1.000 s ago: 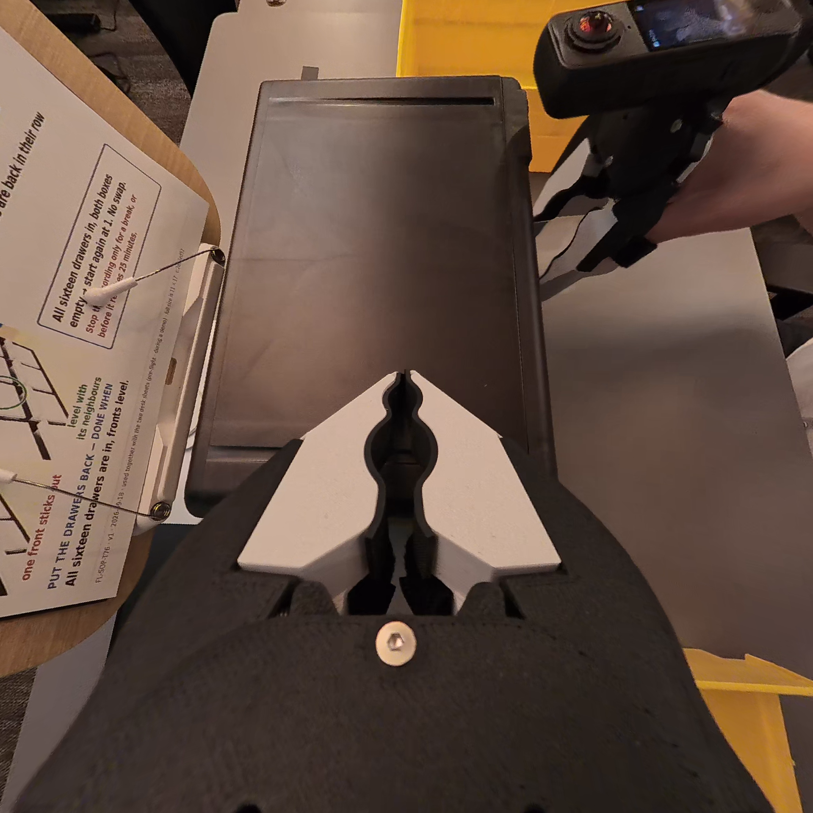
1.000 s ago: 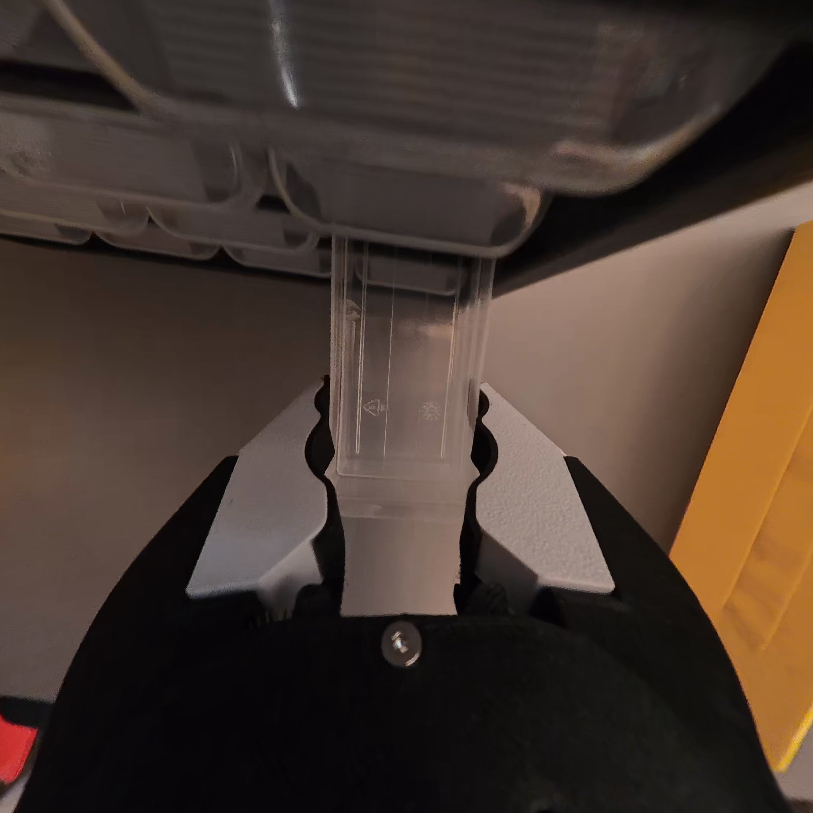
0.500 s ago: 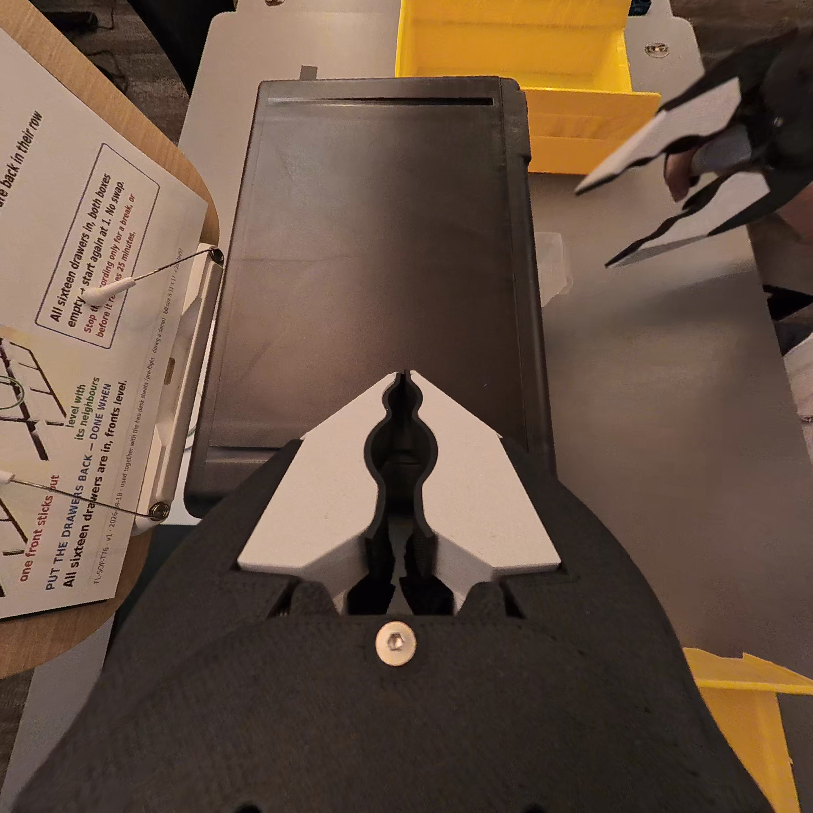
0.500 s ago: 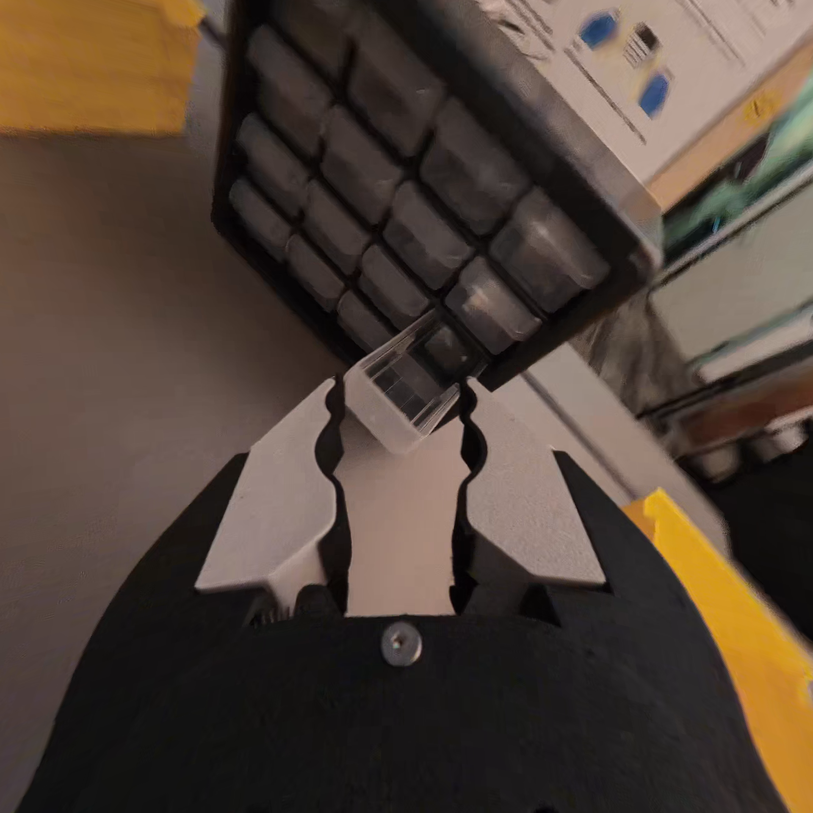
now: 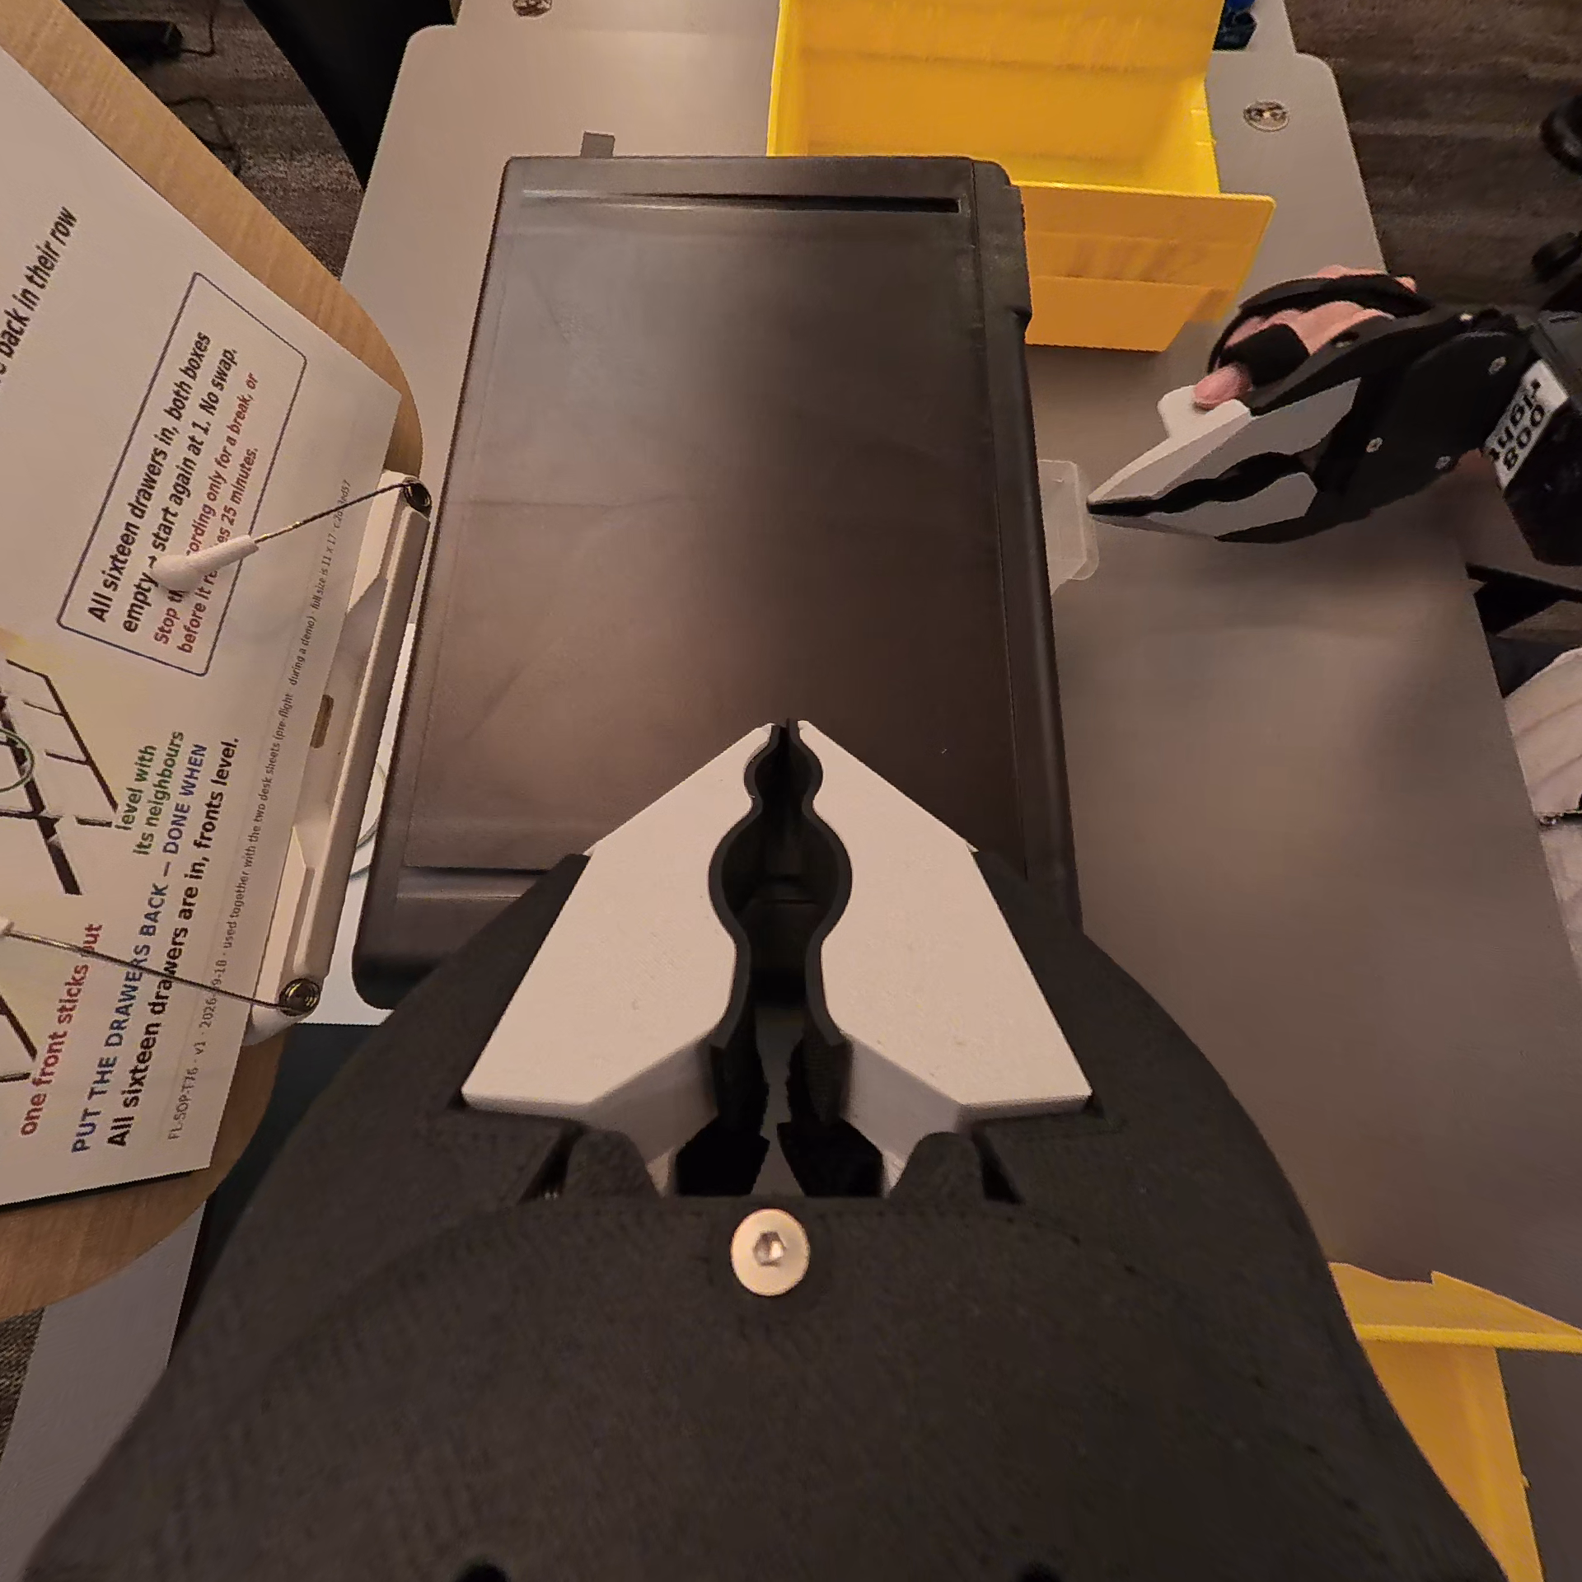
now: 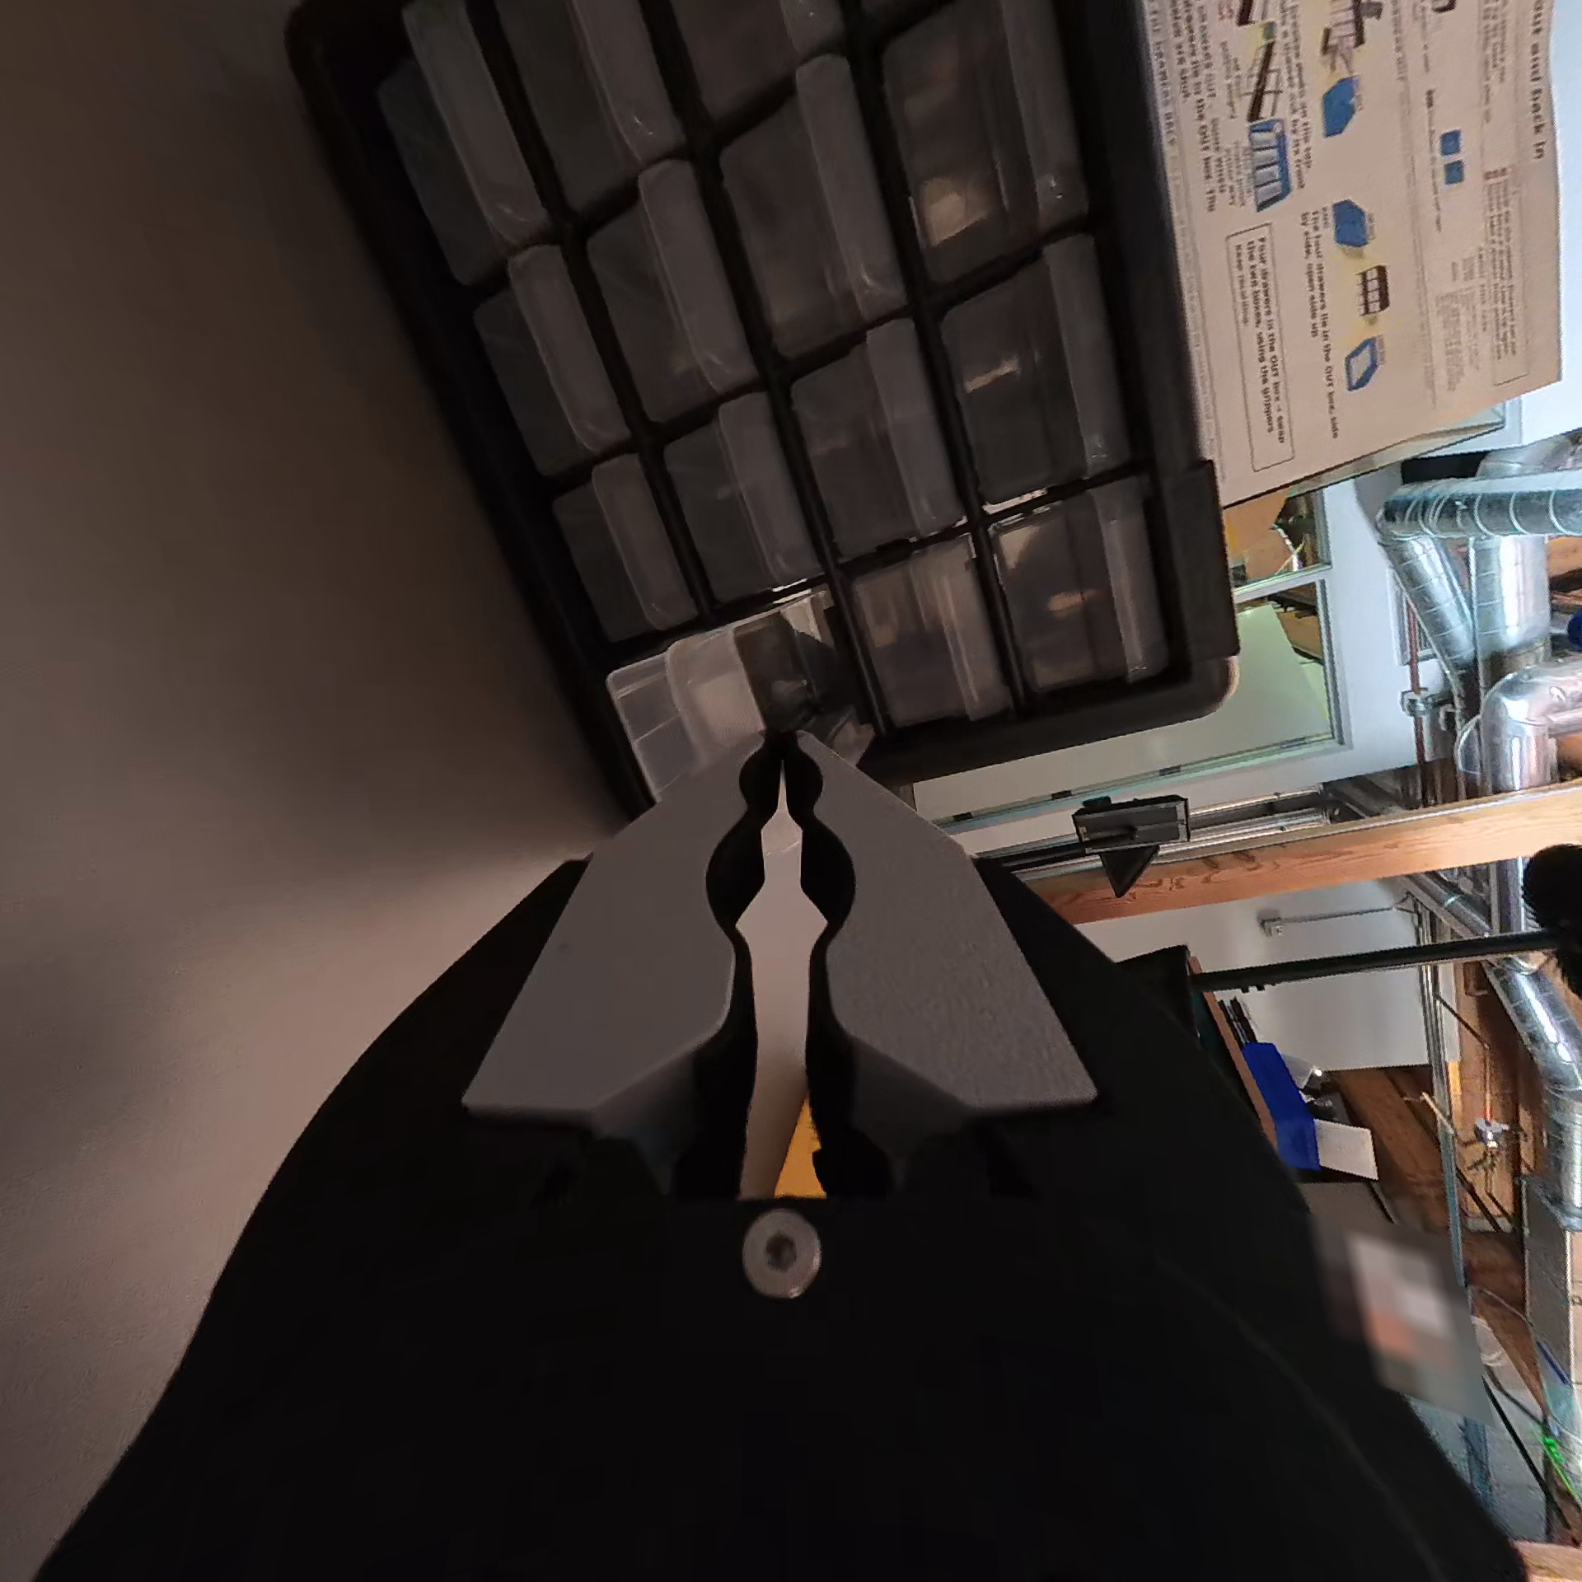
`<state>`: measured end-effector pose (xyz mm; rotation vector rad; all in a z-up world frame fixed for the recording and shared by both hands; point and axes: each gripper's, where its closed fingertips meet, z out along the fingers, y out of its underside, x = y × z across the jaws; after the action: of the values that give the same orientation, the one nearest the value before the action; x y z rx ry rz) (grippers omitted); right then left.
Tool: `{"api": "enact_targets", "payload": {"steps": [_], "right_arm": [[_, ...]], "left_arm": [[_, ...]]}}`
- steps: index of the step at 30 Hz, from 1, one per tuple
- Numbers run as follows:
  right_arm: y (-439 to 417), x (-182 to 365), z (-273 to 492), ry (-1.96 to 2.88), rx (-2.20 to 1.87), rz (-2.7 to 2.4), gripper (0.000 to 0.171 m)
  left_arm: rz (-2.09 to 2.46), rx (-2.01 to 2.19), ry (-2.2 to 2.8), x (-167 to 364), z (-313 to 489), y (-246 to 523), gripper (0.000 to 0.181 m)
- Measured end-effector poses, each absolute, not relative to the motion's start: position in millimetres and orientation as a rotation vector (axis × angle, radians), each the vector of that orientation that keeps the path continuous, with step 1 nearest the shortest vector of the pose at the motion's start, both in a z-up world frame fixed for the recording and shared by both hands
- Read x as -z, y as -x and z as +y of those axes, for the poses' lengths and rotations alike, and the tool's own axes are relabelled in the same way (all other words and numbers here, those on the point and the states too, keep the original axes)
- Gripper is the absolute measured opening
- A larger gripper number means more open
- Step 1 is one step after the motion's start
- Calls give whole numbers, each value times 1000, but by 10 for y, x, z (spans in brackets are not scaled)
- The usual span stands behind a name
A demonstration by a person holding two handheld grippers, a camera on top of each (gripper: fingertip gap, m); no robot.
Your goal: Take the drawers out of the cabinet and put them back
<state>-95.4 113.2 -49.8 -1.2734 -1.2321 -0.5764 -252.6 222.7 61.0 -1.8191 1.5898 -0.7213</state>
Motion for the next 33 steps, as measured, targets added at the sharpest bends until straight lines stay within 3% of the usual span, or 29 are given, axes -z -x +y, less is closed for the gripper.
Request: {"api": "enact_targets", "payload": {"steps": [13,33], "right_arm": [[991,530,971,1292,525,-1271,1],[1066,575,1767,1369,523,-1217,0]], "left_arm": [[1577,726,1820,-610,2230,2527,0],[1573,740,1827,-611,2230,2526,0]]}}
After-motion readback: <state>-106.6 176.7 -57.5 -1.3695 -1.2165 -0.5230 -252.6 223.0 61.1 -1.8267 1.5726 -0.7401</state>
